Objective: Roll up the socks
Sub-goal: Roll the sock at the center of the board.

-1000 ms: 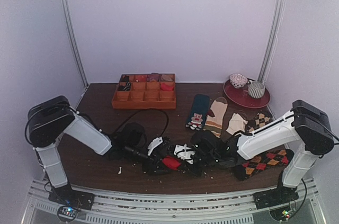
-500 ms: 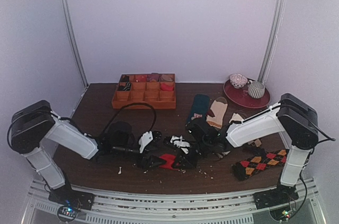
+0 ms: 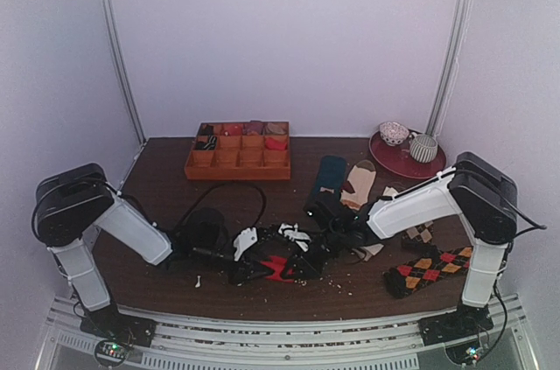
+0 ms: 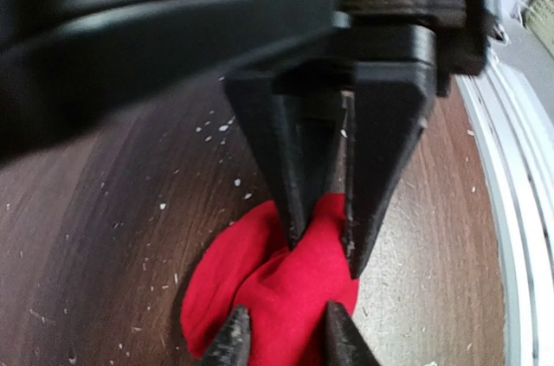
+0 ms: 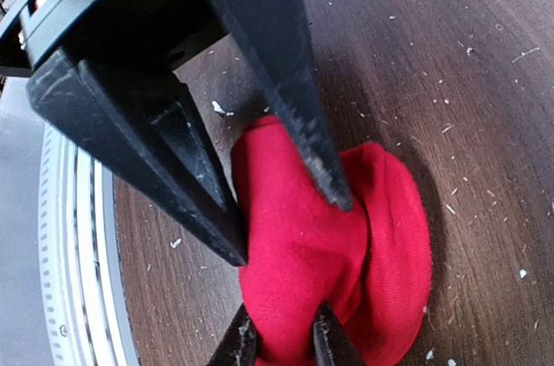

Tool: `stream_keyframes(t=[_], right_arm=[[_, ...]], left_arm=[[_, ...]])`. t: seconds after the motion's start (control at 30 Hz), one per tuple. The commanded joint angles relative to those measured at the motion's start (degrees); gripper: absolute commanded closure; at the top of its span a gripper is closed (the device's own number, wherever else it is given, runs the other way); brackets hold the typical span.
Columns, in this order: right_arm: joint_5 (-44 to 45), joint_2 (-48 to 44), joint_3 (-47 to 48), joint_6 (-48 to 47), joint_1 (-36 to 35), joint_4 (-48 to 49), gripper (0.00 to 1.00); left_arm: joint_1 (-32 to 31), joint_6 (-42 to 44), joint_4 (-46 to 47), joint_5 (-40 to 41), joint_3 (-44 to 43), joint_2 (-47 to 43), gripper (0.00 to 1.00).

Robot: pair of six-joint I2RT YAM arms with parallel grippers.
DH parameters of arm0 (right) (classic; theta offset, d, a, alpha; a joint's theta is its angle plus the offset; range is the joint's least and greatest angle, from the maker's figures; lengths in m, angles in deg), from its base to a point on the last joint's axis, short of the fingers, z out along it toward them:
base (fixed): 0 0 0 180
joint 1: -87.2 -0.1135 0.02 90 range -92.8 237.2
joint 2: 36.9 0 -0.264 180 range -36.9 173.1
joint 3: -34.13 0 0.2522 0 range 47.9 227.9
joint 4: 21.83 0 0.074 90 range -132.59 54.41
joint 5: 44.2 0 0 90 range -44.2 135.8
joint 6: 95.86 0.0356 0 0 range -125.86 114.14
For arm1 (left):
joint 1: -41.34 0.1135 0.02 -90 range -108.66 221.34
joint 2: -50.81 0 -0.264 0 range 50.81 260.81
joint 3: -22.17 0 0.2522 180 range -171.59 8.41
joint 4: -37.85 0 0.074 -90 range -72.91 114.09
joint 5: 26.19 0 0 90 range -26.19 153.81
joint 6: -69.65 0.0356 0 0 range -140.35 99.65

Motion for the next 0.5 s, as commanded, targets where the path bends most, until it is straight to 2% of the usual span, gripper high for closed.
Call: stream_keyframes(t=[0.0, 0.07, 0.1, 0.23, 0.3, 0.47], right_arm=[[1.52, 5.58, -3.16, 1.15, 0.03, -13.66, 0.82], [0.28, 5.53, -3.26, 1.84, 0.46, -13.04, 0.81], [0.08, 5.42, -3.25, 2.22, 0.64, -12.8, 0.81], [-0.85, 2.04, -3.46, 3.59, 1.74, -10.64, 0.65], [-0.17, -0.99, -3.69, 4.62, 2.44, -8.65, 0.6], [11.49, -10.87, -5.7, 4.53, 2.8, -1.73, 0.53]], left_arm=[[-0.13, -0.06, 0.1, -1.7, -1.92, 2.89, 0.84], [-0.11, -0.71, -1.46, -1.69, -2.47, 3.84, 1.0], [-0.11, -1.28, -2.58, -1.4, -2.9, 4.14, 1.0], [-0.09, -3.86, -9.33, 0.57, -3.95, 4.58, 1.0], [-0.09, -4.74, -12.06, 0.87, -3.84, 4.69, 1.0], [-0.09, -6.6, -13.16, 1.25, -1.59, 4.52, 1.0]])
